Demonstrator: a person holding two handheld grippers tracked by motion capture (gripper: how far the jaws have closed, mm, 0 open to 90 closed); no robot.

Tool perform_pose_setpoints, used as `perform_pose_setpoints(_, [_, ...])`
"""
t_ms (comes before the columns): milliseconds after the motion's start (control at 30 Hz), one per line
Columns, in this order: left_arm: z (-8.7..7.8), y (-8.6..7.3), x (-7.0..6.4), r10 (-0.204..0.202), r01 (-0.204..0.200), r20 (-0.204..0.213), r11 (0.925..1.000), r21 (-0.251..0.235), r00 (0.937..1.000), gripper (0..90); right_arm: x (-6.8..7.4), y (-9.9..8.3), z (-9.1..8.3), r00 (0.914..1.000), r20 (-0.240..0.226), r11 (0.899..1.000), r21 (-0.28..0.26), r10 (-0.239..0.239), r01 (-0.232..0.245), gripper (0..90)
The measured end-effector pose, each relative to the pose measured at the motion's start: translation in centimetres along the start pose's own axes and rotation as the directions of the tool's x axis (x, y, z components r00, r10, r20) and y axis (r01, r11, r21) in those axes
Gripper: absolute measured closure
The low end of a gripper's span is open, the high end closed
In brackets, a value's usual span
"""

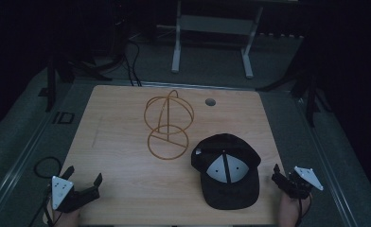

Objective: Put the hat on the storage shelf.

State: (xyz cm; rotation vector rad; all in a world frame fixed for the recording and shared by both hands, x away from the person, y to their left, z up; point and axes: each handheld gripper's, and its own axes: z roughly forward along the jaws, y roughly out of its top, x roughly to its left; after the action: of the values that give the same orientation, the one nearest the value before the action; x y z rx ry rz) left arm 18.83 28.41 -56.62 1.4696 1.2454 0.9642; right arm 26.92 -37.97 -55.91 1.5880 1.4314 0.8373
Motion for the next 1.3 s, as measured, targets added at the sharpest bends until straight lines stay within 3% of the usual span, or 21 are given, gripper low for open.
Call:
perform_pose_setpoints(100, [0.2,0.0,-0.1,0.001,-0.001,0.010,1.0000,0.000,0.9999,0.8,0.4,0.1,0.1,0.9992,0.017,0.999,0.020,-0.035,0.035,13.6])
perform_pose_setpoints(267, [0.2,0.3,-0.4,0.000,0.000,0.040,0.9999,-0.013,0.9992,0.8,0.9,0.1,0.3,0.9974,-0.012,0.997,0.042,-0.071,0.072,14.1])
perform_pose_setpoints(333, [0.2,0.4,-0.6,0.011,-0.010,0.049,0.9999,-0.014,0.9987,0.7,0.9,0.1,0.3,0.9971,-0.013,0.996,0.041,-0.075,0.076,14.1])
perform_pose_setpoints(467, [0.3,0.5,-1.0,-0.007,0.007,0.068,1.0000,-0.007,0.9977,0.8,0.6,0.6,-0.1,0.9965,-0.045,0.997,0.028,-0.070,0.072,14.0])
perform_pose_setpoints(600, [0.5,0.5,-1.1,-0.020,0.018,0.078,0.9997,0.017,0.9967,0.8,0.8,2.1,-1.3,0.9933,-0.087,0.997,0.025,-0.076,0.079,14.0])
perform_pose_setpoints(667, [0.6,0.5,-1.2,-0.024,0.022,0.079,0.9996,0.018,0.9966,0.8,0.9,3.1,-2.2,0.9896,-0.123,0.997,0.014,-0.074,0.077,14.0])
perform_pose_setpoints(733, [0.6,0.5,-1.2,-0.022,0.021,0.078,0.9995,0.022,0.9967,0.8,1.1,4.2,-3.2,0.9805,-0.181,0.997,-0.001,-0.076,0.077,13.7])
perform_pose_setpoints(767, [0.6,0.4,-1.3,-0.023,0.022,0.080,0.9995,0.022,0.9965,0.8,1.1,4.2,-3.2,0.9805,-0.181,0.997,-0.001,-0.076,0.077,13.7])
perform_pose_setpoints(833, [0.6,0.5,-1.4,-0.024,0.022,0.080,0.9995,0.023,0.9965,0.8,1.9,6.1,-5.5,0.9670,-0.220,0.991,-0.062,-0.129,0.118,13.5])
perform_pose_setpoints(900, [0.6,0.5,-1.4,-0.018,0.017,0.082,0.9997,0.019,0.9965,0.8,2.0,6.5,-6.0,0.9622,-0.237,0.990,-0.075,-0.134,0.120,13.5])
perform_pose_setpoints(1033, [0.7,0.5,-1.6,0.005,-0.007,0.090,0.9997,0.023,0.9959,0.9,2.7,8.6,-7.8,0.9234,-0.345,0.984,-0.119,-0.168,0.135,13.3])
perform_pose_setpoints(1067, [0.7,0.5,-1.7,0.008,-0.011,0.085,0.9994,0.033,0.9964,0.8,3.1,9.1,-8.1,0.9037,-0.384,0.981,-0.112,-0.189,0.158,13.2])
perform_pose_setpoints(1100, [0.8,0.4,-1.7,0.027,-0.030,0.071,0.9984,0.047,0.9971,0.8,3.3,9.4,-8.2,0.8904,-0.408,0.979,-0.111,-0.201,0.170,13.3])
perform_pose_setpoints(1133, [0.8,0.4,-1.7,0.032,-0.035,0.067,0.9980,0.053,0.9973,0.8,3.7,9.8,-8.3,0.8642,-0.452,0.975,-0.104,-0.220,0.194,12.9])
perform_pose_setpoints(1167, [0.9,0.3,-1.7,0.017,-0.021,0.071,0.9980,0.059,0.9973,0.8,4.0,10.0,-8.3,0.8452,-0.483,0.974,-0.104,-0.228,0.204,12.9])
perform_pose_setpoints(1200, [0.9,0.4,-1.6,0.003,-0.008,0.079,0.9978,0.065,0.9969,0.8,4.4,10.1,-8.4,0.8149,-0.529,0.971,-0.106,-0.237,0.213,12.2])
perform_pose_setpoints(1233, [0.9,0.4,-1.6,-0.008,0.002,0.083,0.9976,0.069,0.9965,0.8,4.6,10.2,-8.3,0.8040,-0.542,0.969,-0.105,-0.243,0.223,12.2])
perform_pose_setpoints(1300, [0.9,0.5,-1.7,-0.006,0.000,0.091,0.9975,0.070,0.9959,0.8,5.4,10.2,-8.3,0.7967,-0.536,0.959,-0.121,-0.280,0.255,12.2])
